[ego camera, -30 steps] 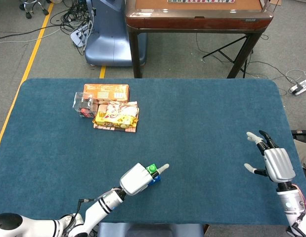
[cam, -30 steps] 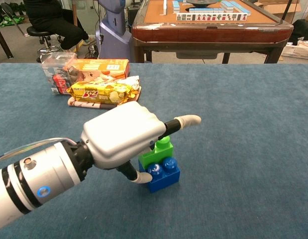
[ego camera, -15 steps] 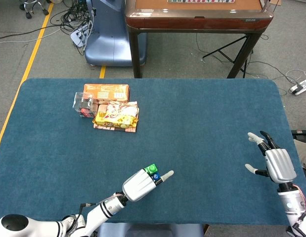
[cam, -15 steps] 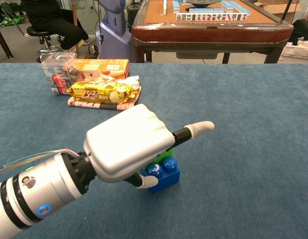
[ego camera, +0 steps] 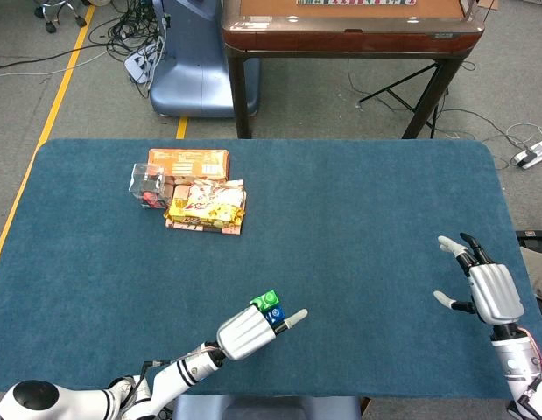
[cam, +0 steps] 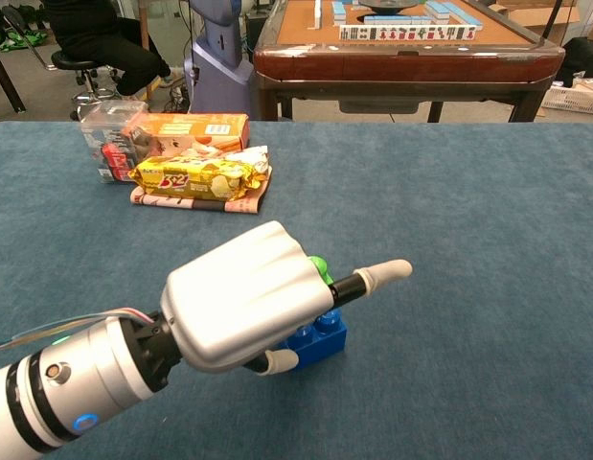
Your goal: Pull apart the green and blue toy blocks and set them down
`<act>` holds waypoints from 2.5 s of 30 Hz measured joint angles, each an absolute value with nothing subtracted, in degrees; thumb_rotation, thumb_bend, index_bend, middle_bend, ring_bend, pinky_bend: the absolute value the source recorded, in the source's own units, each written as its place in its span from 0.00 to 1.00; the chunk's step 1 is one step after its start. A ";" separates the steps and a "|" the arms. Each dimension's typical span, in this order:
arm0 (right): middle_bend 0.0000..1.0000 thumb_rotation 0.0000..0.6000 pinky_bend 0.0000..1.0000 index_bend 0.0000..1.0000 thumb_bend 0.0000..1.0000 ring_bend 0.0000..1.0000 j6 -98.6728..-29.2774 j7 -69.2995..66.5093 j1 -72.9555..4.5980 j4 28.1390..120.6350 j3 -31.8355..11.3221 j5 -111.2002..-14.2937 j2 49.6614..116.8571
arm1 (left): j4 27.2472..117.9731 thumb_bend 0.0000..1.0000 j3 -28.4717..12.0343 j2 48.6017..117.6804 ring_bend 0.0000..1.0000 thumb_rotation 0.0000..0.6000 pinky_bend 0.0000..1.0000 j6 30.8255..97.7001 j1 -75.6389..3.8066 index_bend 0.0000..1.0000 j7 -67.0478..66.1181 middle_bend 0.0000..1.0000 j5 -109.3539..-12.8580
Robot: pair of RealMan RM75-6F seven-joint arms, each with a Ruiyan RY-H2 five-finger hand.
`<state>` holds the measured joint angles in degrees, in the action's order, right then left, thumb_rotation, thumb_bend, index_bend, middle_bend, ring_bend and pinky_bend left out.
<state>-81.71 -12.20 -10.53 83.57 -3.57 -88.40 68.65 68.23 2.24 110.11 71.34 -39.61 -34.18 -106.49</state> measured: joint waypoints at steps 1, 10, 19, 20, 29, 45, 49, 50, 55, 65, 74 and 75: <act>0.29 1.00 0.42 0.17 0.00 0.31 -81.65 -12.26 -10.55 83.53 -3.58 -88.37 68.69 | 67.82 0.00 2.38 110.25 0.96 1.00 1.00 71.49 -39.58 0.00 -33.95 1.00 -106.67; 0.29 1.00 0.42 0.17 0.00 0.31 -81.48 -12.52 -10.67 83.22 -3.46 -88.56 68.99 | 64.76 0.00 2.61 111.56 0.96 1.00 1.00 71.79 -39.56 0.02 -33.31 1.00 -107.23; 0.29 1.00 0.42 0.17 0.00 0.31 -81.17 -12.97 -10.76 82.77 -3.37 -88.54 69.25 | 62.64 0.00 2.67 112.14 0.96 1.00 1.00 71.75 -39.62 0.03 -33.11 1.00 -107.34; 0.29 1.00 0.42 0.17 0.00 0.31 -81.11 -13.01 -10.81 82.75 -3.37 -88.55 69.29 | 62.49 0.00 2.64 112.19 0.96 1.00 1.00 71.73 -39.63 0.03 -33.06 1.00 -107.30; 0.29 1.00 0.42 0.17 0.00 0.31 -80.91 -13.19 -10.94 82.46 -3.27 -88.64 69.64 | 61.81 0.00 1.74 113.45 0.96 1.00 1.00 71.23 -40.75 0.03 -32.84 1.00 -107.32; 0.29 1.00 0.42 0.17 0.00 0.31 -80.84 -14.30 -10.80 81.54 -3.13 -88.46 70.01 | 58.97 0.00 -2.57 117.52 0.96 1.00 1.00 68.33 -44.25 0.04 -32.49 1.00 -104.52; 0.29 1.00 0.42 0.17 0.00 0.31 -81.02 -14.72 -10.70 81.24 -3.12 -88.48 70.02 | 59.81 0.00 -2.36 117.30 0.96 1.00 1.00 68.09 -44.12 0.04 -32.68 1.00 -104.07; 0.29 1.00 0.42 0.17 0.00 0.31 -81.04 -14.79 -10.67 81.18 -3.13 -88.43 70.00 | 60.55 0.00 -2.09 117.00 0.96 1.00 1.00 68.05 -43.95 0.04 -32.97 1.00 -104.02; 0.29 1.00 0.42 0.17 0.00 0.31 -81.13 -15.12 -10.62 81.00 -3.15 -88.44 70.07 | 65.34 0.00 -0.75 115.14 0.96 1.00 1.00 67.54 -42.84 0.05 -35.75 1.00 -103.59; 0.29 1.00 0.42 0.17 0.00 0.31 -80.90 -15.04 -10.75 81.14 -3.16 -88.45 69.96 | 82.05 0.00 -0.36 105.71 0.90 1.00 1.00 62.63 -39.84 0.06 -43.55 0.99 -95.96; 0.29 1.00 0.42 0.18 0.00 0.31 -80.32 -14.36 -11.50 81.76 -3.38 -88.77 69.85 | 98.16 0.00 -5.14 90.68 0.89 1.00 1.00 52.29 -41.04 0.09 -49.49 0.99 -80.64; 0.29 1.00 0.42 0.18 0.00 0.31 -80.36 -14.23 -11.54 81.95 -3.43 -88.80 69.73 | 98.90 0.00 -5.69 89.70 0.89 1.00 1.00 51.60 -41.46 0.10 -49.55 0.99 -79.57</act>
